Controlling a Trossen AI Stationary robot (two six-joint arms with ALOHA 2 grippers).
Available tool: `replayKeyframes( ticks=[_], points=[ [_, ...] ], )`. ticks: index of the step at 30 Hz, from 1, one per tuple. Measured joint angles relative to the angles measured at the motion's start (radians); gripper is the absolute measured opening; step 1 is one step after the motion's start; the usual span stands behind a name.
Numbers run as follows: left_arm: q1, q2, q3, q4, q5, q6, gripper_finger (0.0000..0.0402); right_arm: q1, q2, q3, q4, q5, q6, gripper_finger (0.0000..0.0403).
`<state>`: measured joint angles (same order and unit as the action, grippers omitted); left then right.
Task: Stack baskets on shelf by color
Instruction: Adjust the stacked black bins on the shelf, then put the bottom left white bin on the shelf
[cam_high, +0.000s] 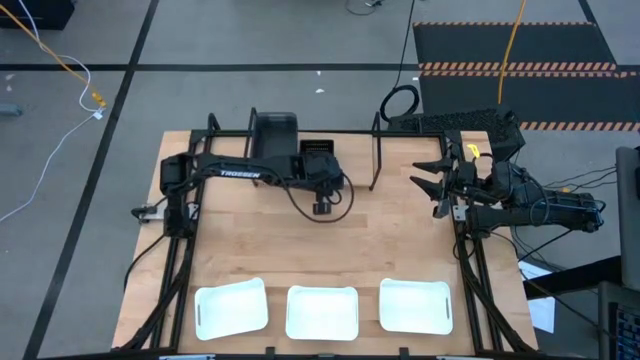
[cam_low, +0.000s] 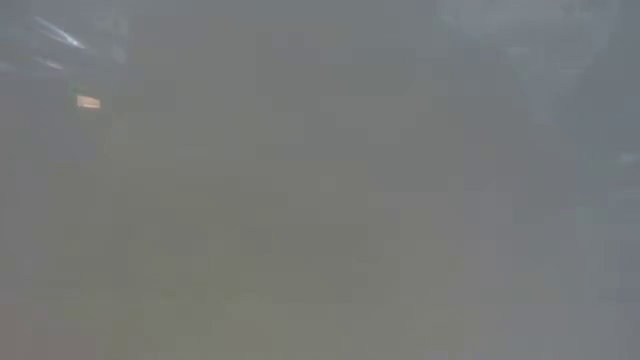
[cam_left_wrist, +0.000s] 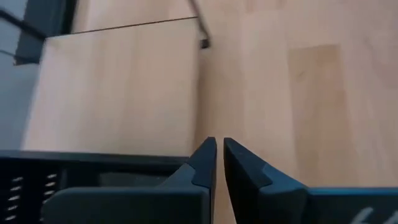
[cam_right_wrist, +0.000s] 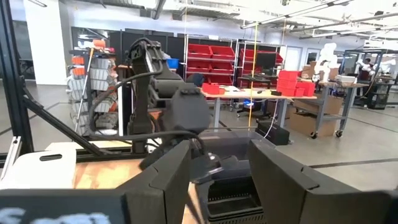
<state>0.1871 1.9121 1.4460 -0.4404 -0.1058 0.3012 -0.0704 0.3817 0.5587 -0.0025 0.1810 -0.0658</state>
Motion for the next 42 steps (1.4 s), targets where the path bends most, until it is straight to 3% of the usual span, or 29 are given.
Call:
replayKeyframes(
  ticks=[16, 20, 25, 29, 32, 34, 37, 42],
  points=[
    [0.068, 0.0, 0.0, -0.037, -0.011, 0.008, 0.0031, 0.0, 0.0, 0.0, -0.003, 0.0, -0.006, 0.0159],
    [0.055, -0.016, 0.0, -0.058, -0.054, -0.024, 0.0031, 0.0, 0.0, 0.0, -0.003, 0.0, -0.011, 0.0159],
    [-0.025, -0.147, 0.0, -0.208, -0.096, -0.058, 0.0031, 0.0, 0.0, 0.0, -0.01, 0.001, -0.02, 0.0159],
    [-0.134, -0.315, 0.001, -0.41, -0.034, -0.181, 0.0031, 0.0, 0.0, 0.0, -0.02, 0.001, -0.009, 0.0159],
    [-0.255, -0.433, 0.002, -0.527, 0.055, -0.421, 0.0032, 0.0, 0.001, 0.0, -0.027, 0.001, 0.001, 0.0159],
    [-0.34, -0.481, 0.002, -0.577, 0.057, -0.73, 0.0038, 0.0, 0.004, 0.0, -0.026, 0.001, 0.02, 0.0159],
    [-0.492, -0.495, 0.002, -0.621, -0.017, -1.187, 0.0057, 0.0, 0.013, 0.0, -0.015, 0.001, 0.034, 0.0159],
    [-0.689, -0.417, -0.068, -0.605, -0.115, -1.725, 0.0101, 0.0, 0.026, 0.001, -0.009, 0.001, 0.042, 0.0159]
  ],
)
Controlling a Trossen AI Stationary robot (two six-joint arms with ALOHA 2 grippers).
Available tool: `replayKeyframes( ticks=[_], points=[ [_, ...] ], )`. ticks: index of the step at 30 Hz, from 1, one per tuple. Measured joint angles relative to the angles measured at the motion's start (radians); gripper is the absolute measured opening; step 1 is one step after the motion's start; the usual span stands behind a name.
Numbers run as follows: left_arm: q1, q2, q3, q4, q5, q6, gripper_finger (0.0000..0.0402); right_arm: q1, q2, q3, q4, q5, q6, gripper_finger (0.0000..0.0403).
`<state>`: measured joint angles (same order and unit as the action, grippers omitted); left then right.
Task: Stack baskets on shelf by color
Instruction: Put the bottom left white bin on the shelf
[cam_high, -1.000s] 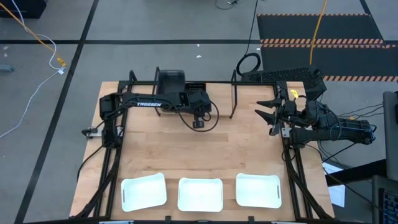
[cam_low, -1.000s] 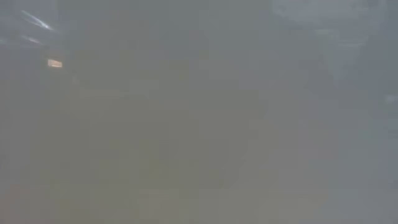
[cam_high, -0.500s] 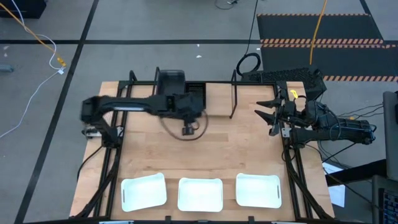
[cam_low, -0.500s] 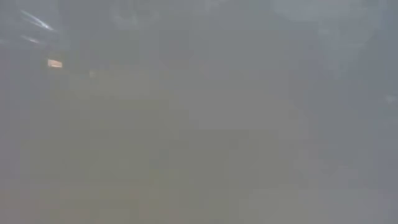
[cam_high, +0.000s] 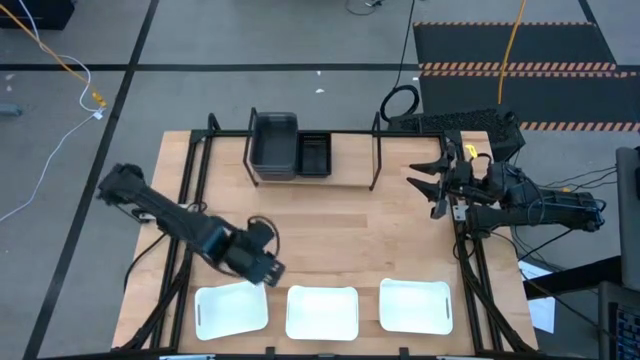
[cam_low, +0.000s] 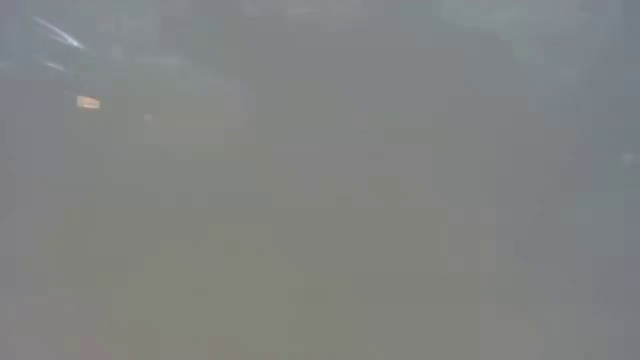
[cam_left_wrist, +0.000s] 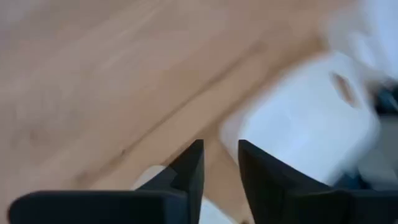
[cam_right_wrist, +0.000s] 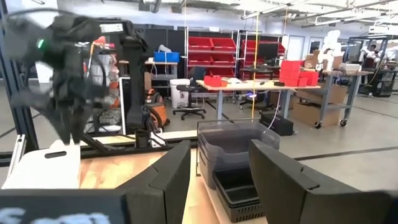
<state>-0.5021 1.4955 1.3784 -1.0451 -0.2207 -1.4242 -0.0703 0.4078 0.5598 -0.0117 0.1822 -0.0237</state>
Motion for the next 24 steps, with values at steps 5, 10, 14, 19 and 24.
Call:
replayKeyframes(
  ticks=[5, 10, 14, 19, 24],
  points=[
    [-0.094, 0.093, -0.062, 0.002, 0.013, -0.372, 0.0139, 0.0, 0.031, 0.0, 0.03, 0.0, 0.022, 0.0159],
    [-0.128, 0.167, -0.07, 0.003, 0.055, -0.572, 0.0162, 0.0, 0.081, 0.0, 0.153, 0.0, 0.034, 0.0159],
    [-0.128, 0.187, -0.071, 0.061, 0.081, -0.663, 0.0173, 0.0, 0.119, 0.0, 0.228, 0.0, -0.023, 0.0159],
    [-0.125, 0.187, -0.07, 0.155, 0.042, -0.752, 0.0179, 0.0, 0.181, 0.0, 0.35, 0.0, -0.08, 0.0159],
    [-0.126, 0.213, -0.069, 0.216, -0.015, -0.861, 0.0179, 0.0, 0.238, 0.0, 0.403, -0.001, -0.122, 0.0159]
  ],
)
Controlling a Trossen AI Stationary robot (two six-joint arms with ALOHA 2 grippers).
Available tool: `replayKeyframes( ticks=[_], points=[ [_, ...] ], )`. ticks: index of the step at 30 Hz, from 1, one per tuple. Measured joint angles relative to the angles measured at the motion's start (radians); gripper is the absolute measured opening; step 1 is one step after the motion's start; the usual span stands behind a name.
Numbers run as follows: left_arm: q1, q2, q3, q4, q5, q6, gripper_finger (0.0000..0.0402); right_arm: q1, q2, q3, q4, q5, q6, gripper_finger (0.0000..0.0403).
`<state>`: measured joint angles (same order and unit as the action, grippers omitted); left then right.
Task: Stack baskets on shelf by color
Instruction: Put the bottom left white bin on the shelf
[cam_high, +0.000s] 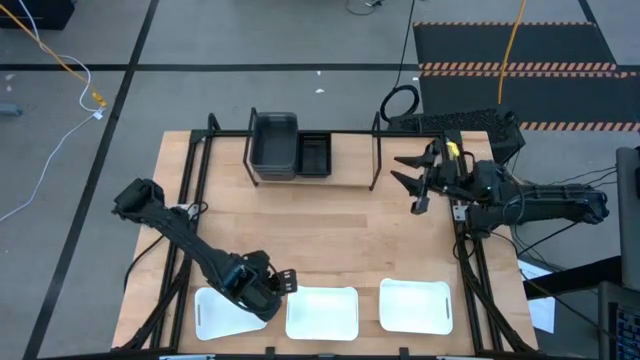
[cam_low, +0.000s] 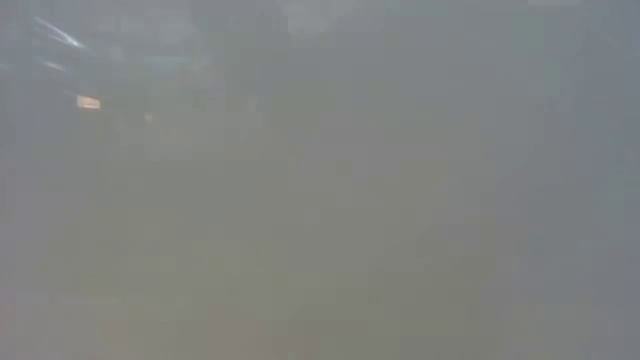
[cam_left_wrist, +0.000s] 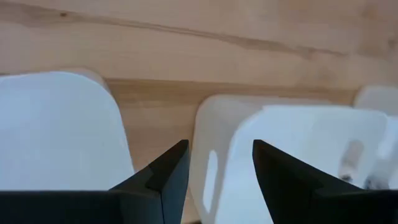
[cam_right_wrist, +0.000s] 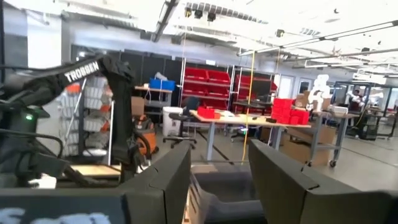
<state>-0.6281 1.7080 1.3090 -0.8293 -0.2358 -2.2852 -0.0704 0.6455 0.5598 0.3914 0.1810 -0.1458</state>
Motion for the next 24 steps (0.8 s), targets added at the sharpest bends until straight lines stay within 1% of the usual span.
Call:
replayKeyframes(
  ticks=[3, 6, 8, 12, 16, 18, 21, 24],
  points=[
    [0.01, 0.037, 0.0, 0.025, 0.021, -0.023, 0.0179, 0.0, 0.019, 0.0, 0.006, -0.001, -0.026, 0.0159],
    [0.023, 0.053, 0.0, 0.056, 0.118, -0.006, 0.0179, 0.0, 0.024, 0.0, 0.022, -0.001, -0.035, 0.0159],
    [0.03, 0.052, 0.0, 0.08, 0.163, 0.042, 0.0179, 0.0, 0.025, 0.0, 0.025, -0.001, -0.034, 0.0159],
    [0.033, 0.027, 0.023, 0.07, 0.174, 0.144, 0.0179, 0.0, 0.03, 0.0, 0.034, -0.001, -0.021, 0.0159],
    [0.022, 0.023, 0.061, 0.01, 0.174, 0.188, 0.0179, 0.0, 0.058, 0.0, 0.048, -0.001, 0.001, 0.0159],
    [0.012, 0.023, 0.076, -0.024, 0.192, 0.211, 0.0179, 0.0, 0.085, 0.0, 0.055, 0.0, 0.001, 0.0159],
    [-0.006, 0.023, 0.084, -0.071, 0.201, 0.204, 0.0179, 0.0, 0.132, 0.0, 0.074, 0.0, 0.012, 0.0159],
    [-0.025, 0.023, 0.084, -0.143, 0.202, 0.163, 0.0179, 0.0, 0.175, -0.001, 0.122, 0.0, 0.038, 0.0159]
  ],
)
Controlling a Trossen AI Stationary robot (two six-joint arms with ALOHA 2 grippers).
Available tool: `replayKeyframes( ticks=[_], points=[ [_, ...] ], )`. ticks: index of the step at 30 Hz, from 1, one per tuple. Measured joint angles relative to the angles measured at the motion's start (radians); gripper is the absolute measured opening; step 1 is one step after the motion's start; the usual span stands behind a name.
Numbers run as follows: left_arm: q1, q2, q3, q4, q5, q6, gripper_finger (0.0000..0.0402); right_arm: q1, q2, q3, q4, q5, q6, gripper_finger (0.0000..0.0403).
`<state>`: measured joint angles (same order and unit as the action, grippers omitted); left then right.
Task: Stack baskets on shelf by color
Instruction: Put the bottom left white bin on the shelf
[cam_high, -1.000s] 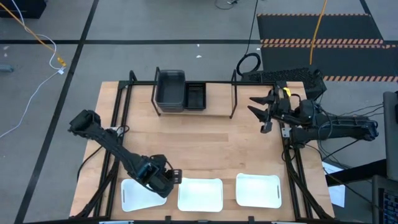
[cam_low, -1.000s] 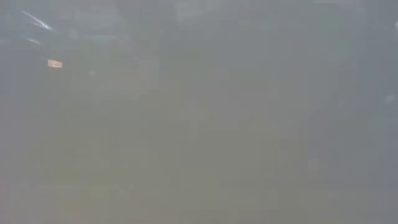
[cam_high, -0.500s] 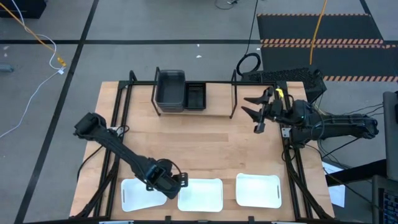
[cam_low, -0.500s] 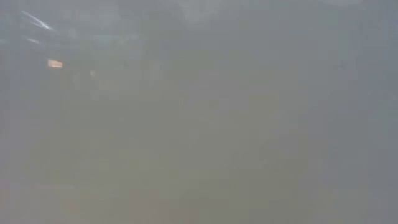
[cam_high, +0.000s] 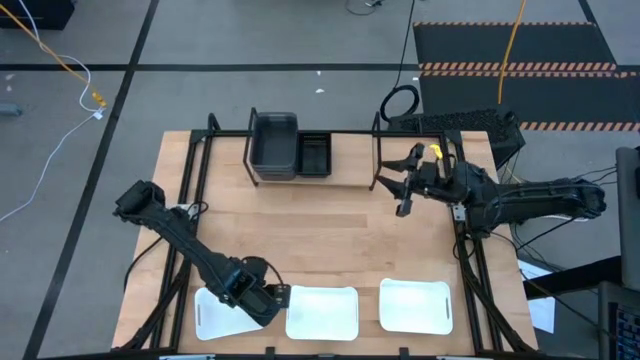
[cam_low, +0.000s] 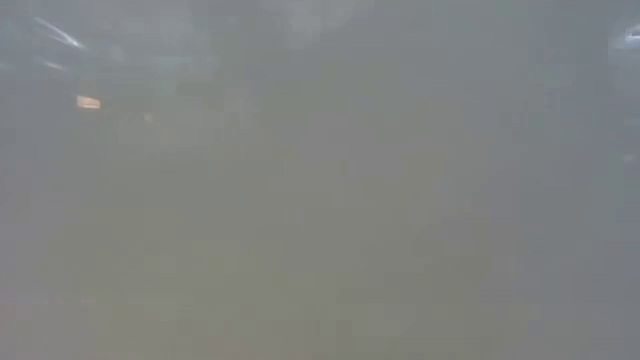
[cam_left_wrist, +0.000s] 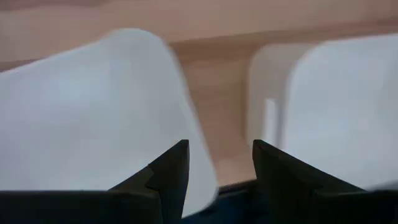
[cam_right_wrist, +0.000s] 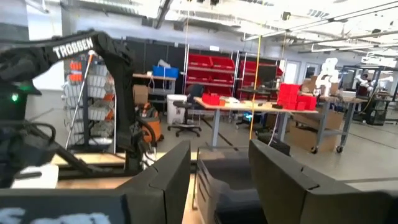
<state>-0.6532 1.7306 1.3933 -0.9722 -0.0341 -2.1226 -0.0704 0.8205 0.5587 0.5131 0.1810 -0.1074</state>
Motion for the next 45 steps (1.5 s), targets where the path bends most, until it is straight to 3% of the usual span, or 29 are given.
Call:
replayKeyframes(
  ticks=[11, 29, 34, 39, 45],
  points=[
    [0.008, 0.037, -0.008, -0.08, 0.0, -0.061, 0.0179, 0.0, 0.039, 0.0, 0.055, 0.0, -0.011, 0.0159],
    [0.036, 0.051, -0.01, -0.095, 0.037, -0.053, 0.0179, 0.0, -0.015, 0.0, 0.019, -0.001, 0.005, 0.0159],
    [0.059, 0.118, -0.012, -0.104, 0.045, -0.002, 0.0176, 0.0, -0.015, 0.0, 0.015, -0.002, 0.021, 0.0159],
    [0.09, 0.148, -0.012, -0.094, 0.072, 0.063, 0.0137, 0.0, -0.015, 0.0, 0.008, -0.002, 0.019, 0.0159],
    [0.104, 0.148, -0.011, -0.093, 0.066, 0.105, 0.0045, 0.0, -0.015, 0.0, 0.01, -0.002, 0.008, 0.0159]
  ],
)
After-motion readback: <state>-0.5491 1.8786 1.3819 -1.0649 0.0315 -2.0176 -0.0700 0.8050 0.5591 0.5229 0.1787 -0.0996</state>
